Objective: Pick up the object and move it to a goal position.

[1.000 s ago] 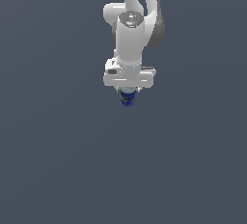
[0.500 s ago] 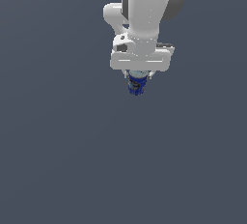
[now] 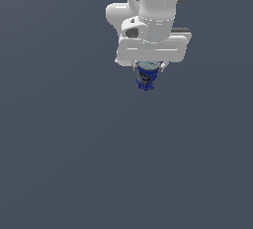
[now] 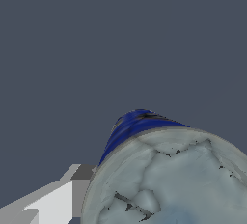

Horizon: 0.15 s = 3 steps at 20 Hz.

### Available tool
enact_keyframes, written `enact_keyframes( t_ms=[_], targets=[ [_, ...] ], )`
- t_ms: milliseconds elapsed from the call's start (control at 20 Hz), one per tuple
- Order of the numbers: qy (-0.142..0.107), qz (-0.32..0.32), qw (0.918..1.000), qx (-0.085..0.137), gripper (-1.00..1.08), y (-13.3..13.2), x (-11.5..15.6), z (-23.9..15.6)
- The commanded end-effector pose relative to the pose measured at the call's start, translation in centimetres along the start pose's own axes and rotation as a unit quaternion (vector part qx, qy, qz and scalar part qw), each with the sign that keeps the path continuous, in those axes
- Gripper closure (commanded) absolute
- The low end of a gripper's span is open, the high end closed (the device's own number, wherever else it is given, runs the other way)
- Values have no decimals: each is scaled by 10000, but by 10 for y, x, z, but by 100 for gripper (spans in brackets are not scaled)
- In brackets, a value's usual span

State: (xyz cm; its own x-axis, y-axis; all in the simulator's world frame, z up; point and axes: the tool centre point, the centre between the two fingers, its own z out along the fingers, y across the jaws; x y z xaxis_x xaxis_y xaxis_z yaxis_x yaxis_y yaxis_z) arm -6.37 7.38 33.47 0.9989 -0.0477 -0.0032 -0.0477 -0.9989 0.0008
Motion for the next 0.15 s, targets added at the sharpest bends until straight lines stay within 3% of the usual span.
enact_keyframes(
  t_ms=[0,100],
  targets=[
    [16,2,10000,3,108,-2,1,-7],
    [16,2,10000,3,108,-2,2,-8]
  ],
)
